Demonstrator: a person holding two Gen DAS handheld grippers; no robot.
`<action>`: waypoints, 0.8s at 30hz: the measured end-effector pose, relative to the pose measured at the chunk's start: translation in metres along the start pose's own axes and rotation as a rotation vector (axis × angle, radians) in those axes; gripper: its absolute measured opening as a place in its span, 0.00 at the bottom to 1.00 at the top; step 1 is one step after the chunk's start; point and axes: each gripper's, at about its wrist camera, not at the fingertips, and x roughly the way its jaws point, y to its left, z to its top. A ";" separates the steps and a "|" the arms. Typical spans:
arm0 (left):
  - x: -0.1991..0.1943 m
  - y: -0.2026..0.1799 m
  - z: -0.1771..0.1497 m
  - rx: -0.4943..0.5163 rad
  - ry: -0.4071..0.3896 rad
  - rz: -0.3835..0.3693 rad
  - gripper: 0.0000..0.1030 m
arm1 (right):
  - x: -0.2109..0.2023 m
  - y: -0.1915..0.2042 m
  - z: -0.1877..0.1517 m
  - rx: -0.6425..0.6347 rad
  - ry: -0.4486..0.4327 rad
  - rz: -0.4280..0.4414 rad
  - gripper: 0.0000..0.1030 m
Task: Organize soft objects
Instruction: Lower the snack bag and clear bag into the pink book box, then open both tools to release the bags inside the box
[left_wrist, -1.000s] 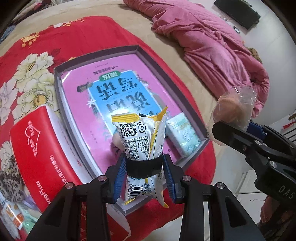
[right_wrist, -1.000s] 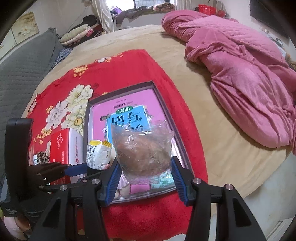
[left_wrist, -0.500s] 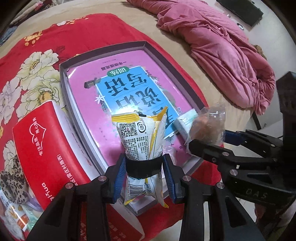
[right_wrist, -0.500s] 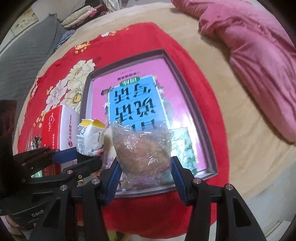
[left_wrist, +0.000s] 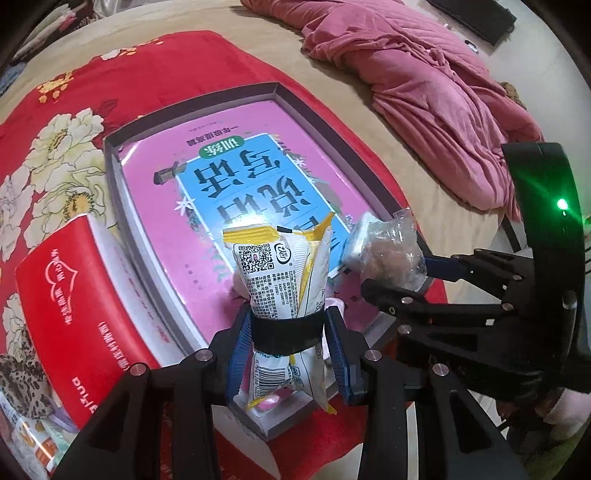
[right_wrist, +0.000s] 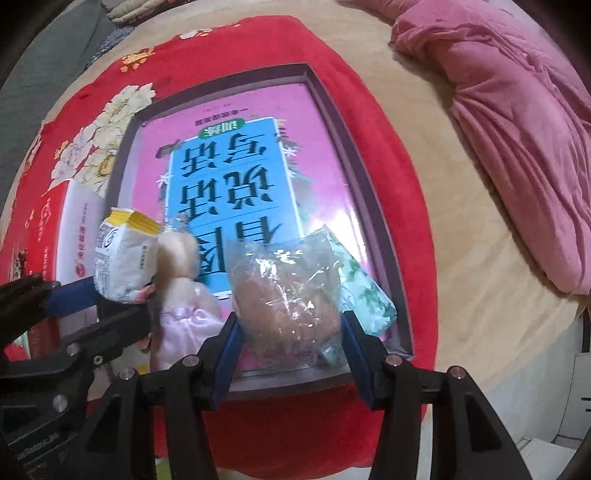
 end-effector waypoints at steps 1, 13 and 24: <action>0.001 -0.001 0.000 0.004 0.002 0.002 0.39 | 0.000 -0.002 0.000 0.006 0.000 0.010 0.52; 0.005 -0.010 -0.004 0.009 0.016 -0.024 0.39 | -0.008 -0.005 0.000 -0.025 0.006 0.043 0.52; 0.006 -0.004 0.003 -0.004 0.015 -0.045 0.39 | -0.009 -0.001 -0.009 -0.042 -0.019 0.034 0.54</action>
